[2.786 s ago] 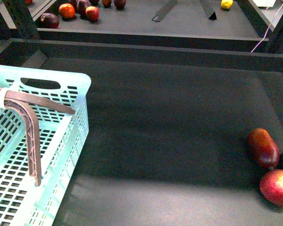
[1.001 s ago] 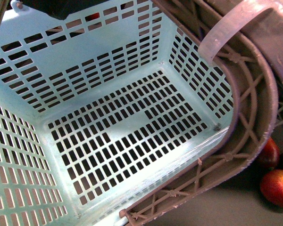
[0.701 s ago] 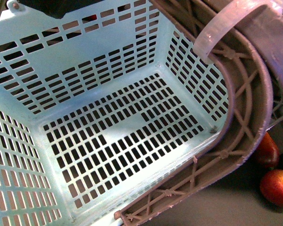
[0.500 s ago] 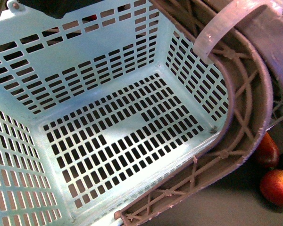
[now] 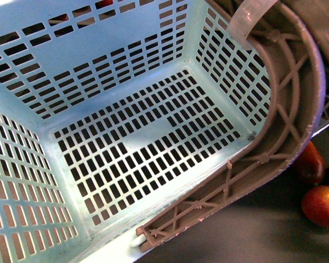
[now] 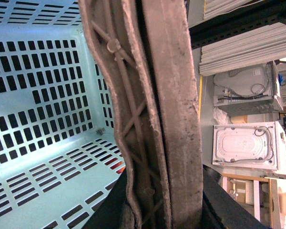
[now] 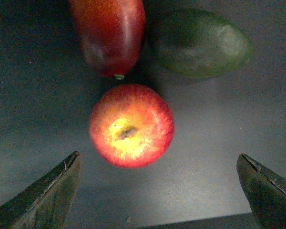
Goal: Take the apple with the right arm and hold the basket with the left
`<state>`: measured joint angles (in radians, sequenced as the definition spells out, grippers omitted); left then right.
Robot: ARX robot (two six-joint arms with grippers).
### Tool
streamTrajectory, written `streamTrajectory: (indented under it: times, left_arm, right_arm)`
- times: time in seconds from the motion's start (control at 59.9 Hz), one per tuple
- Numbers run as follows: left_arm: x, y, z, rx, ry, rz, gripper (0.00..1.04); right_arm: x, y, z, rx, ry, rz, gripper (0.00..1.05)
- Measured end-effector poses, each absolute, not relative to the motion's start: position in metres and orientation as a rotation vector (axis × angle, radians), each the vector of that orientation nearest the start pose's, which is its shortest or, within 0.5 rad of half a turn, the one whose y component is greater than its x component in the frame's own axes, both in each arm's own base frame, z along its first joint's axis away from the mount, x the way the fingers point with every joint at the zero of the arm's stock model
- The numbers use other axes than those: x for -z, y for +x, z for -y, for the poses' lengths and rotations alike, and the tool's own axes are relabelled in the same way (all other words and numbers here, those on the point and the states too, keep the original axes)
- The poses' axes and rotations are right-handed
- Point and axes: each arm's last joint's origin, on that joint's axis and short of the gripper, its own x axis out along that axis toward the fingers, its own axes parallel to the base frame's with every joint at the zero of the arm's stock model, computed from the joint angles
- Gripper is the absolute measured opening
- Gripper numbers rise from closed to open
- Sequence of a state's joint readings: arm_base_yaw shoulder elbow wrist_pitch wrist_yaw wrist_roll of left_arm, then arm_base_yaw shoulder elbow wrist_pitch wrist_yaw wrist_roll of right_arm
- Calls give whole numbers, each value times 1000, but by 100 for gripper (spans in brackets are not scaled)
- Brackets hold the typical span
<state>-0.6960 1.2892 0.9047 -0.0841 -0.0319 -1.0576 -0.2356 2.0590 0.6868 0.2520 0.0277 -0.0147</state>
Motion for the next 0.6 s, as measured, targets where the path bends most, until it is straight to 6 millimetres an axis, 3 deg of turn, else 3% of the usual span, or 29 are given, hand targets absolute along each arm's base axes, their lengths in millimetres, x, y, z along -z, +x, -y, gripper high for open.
streamTrajectory:
  times: [0.234,0.601]
  left_arm:
    - [-277,217,180,349,-832,-736,19]
    - [-277,217,180,349,-832,-736,19]
  right_arm:
    - [-1,303,63,188,104,-1167,96]
    - [26,310,62,176,110,-1246,96]
